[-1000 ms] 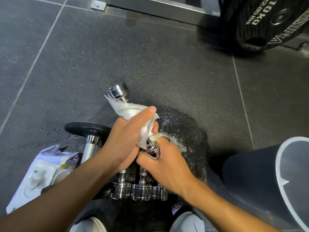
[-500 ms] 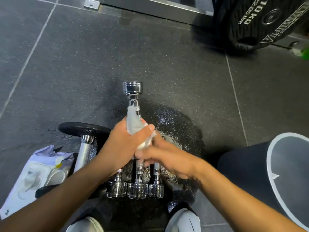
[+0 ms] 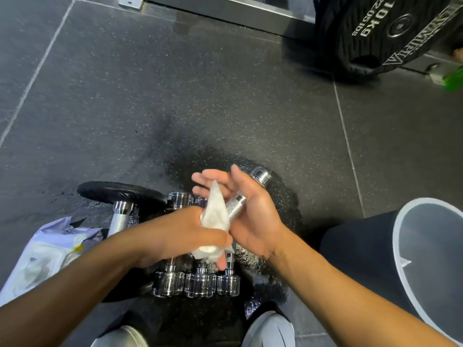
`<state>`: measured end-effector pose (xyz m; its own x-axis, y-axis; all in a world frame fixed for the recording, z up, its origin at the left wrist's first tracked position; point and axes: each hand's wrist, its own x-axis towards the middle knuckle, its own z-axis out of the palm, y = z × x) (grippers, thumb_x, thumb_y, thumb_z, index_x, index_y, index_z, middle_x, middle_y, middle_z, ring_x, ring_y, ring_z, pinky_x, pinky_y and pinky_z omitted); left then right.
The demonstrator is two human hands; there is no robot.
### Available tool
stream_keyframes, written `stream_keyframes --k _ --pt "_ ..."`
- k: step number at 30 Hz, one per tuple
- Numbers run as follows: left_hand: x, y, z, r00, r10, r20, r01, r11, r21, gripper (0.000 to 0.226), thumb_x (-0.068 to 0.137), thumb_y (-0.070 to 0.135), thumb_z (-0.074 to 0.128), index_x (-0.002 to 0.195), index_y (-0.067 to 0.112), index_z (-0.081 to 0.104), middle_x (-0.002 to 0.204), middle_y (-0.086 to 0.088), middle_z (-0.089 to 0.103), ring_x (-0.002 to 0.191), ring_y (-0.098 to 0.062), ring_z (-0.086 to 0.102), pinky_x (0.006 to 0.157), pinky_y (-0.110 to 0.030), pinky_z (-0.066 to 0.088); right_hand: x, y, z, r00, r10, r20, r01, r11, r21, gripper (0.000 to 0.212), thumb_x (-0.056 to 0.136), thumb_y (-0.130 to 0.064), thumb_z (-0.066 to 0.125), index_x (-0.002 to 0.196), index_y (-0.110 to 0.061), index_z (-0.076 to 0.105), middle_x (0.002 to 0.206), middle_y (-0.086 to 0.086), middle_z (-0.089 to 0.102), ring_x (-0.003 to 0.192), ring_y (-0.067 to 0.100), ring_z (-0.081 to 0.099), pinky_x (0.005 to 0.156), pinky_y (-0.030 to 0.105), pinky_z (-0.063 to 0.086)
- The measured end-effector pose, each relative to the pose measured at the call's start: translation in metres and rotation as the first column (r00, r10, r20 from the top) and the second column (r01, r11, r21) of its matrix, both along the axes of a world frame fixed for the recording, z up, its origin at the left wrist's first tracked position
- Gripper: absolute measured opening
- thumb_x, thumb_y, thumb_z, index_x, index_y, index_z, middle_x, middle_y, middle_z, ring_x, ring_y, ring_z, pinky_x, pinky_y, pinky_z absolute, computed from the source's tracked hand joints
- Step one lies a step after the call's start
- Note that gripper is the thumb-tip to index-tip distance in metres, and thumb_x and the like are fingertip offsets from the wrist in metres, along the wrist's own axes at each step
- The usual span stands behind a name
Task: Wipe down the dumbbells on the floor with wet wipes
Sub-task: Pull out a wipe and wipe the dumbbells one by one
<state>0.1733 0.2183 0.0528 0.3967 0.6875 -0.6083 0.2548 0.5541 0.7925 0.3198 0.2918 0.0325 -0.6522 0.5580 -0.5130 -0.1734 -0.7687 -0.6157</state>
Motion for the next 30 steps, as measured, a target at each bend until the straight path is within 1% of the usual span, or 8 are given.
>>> stream_keyframes --k 3,8,10,14,19,22,25,30 --pt "-0.003 -0.004 -0.002 0.956 0.123 0.267 -0.098 0.990 -0.104 0.023 0.100 0.015 0.060 0.089 -0.002 0.073 0.089 -0.022 0.075 0.082 -0.025 0.070 0.073 -0.022 0.052 0.000 0.006 -0.003 0.997 -0.025 -0.079 0.026 1.000 0.017 0.059 0.108 -0.048 0.032 0.124 -0.002 0.065 0.144 0.022 0.057 0.138 0.036 0.051 0.123 0.052 0.028" --pt "0.000 -0.021 -0.025 0.717 0.435 0.544 -0.217 0.881 -0.420 0.036 0.092 0.033 0.068 0.102 -0.002 0.067 0.071 -0.022 0.062 0.060 -0.031 0.061 0.077 -0.043 0.053 0.004 0.017 0.005 0.981 -0.123 -0.147 0.131 0.991 0.040 0.057 0.107 -0.049 0.034 0.112 -0.007 0.071 0.132 0.022 0.066 0.134 0.039 0.055 0.118 0.053 0.034" --pt "0.006 -0.026 -0.033 0.679 0.503 0.535 -0.294 0.854 -0.429 0.037 0.094 0.036 0.070 0.102 0.001 0.067 0.066 -0.015 0.056 0.056 -0.026 0.052 0.077 -0.044 0.051 0.009 0.023 0.007 0.970 -0.172 -0.169 0.180 0.983 0.030 0.054 0.107 -0.047 0.035 0.104 -0.007 0.072 0.120 0.021 0.071 0.128 0.040 0.060 0.114 0.049 0.040" --pt "0.011 -0.019 -0.037 0.813 0.470 0.344 -0.393 0.879 -0.272 0.031 0.100 0.036 0.063 0.092 0.006 0.063 0.066 -0.010 0.057 0.059 -0.021 0.051 0.078 -0.042 0.049 0.013 0.021 0.011 0.965 -0.242 -0.102 0.250 0.965 0.078 0.050 0.107 -0.042 0.040 0.088 -0.006 0.069 0.078 0.013 0.070 0.078 0.028 0.068 0.085 0.039 0.058" --pt "0.004 -0.004 -0.031 0.990 0.075 -0.120 -0.076 0.997 -0.001 0.037 0.103 0.046 0.054 0.087 0.016 0.068 0.078 -0.007 0.076 0.062 -0.018 0.067 0.080 -0.048 0.059 0.012 0.021 0.005 0.951 -0.286 0.116 0.260 0.945 0.196 0.044 0.105 -0.041 0.049 0.083 -0.006 0.065 0.056 0.005 0.050 0.049 0.019 0.047 0.067 0.038 0.046" --pt "0.008 -0.001 -0.039 0.988 0.149 -0.047 -0.153 0.983 -0.103 0.049 0.096 0.059 0.059 0.111 0.014 0.068 0.101 -0.007 0.078 0.091 -0.021 0.076 0.092 -0.050 0.060 0.013 0.013 -0.003 0.946 -0.260 0.192 0.209 0.946 0.249 0.041 0.103 -0.040 0.053 0.085 -0.005 0.065 0.056 0.007 0.049 0.050 0.019 0.044 0.063 0.038 0.041" --pt "0.024 -0.007 -0.046 0.930 0.346 0.124 -0.307 0.917 -0.256 0.073 0.086 0.075 0.058 0.134 0.020 0.059 0.128 -0.001 0.071 0.111 -0.020 0.072 0.101 -0.046 0.055 0.012 0.007 -0.003 0.954 -0.210 0.213 0.155 0.956 0.248 0.042 0.103 -0.040 0.054 0.084 -0.005 0.066 0.057 0.009 0.046 0.048 0.019 0.042 0.058 0.034 0.042" --pt "0.038 -0.007 -0.047 0.627 0.728 0.279 -0.593 0.678 -0.435 0.040 0.101 0.036 0.059 0.128 0.006 0.064 0.121 -0.016 0.072 0.108 -0.027 0.072 0.103 -0.057 0.052 0.011 0.011 0.004 0.963 -0.235 0.132 0.219 0.968 0.124 0.040 0.103 -0.040 0.054 0.088 -0.005 0.068 0.064 0.009 0.057 0.055 0.021 0.054 0.061 0.035 0.050"
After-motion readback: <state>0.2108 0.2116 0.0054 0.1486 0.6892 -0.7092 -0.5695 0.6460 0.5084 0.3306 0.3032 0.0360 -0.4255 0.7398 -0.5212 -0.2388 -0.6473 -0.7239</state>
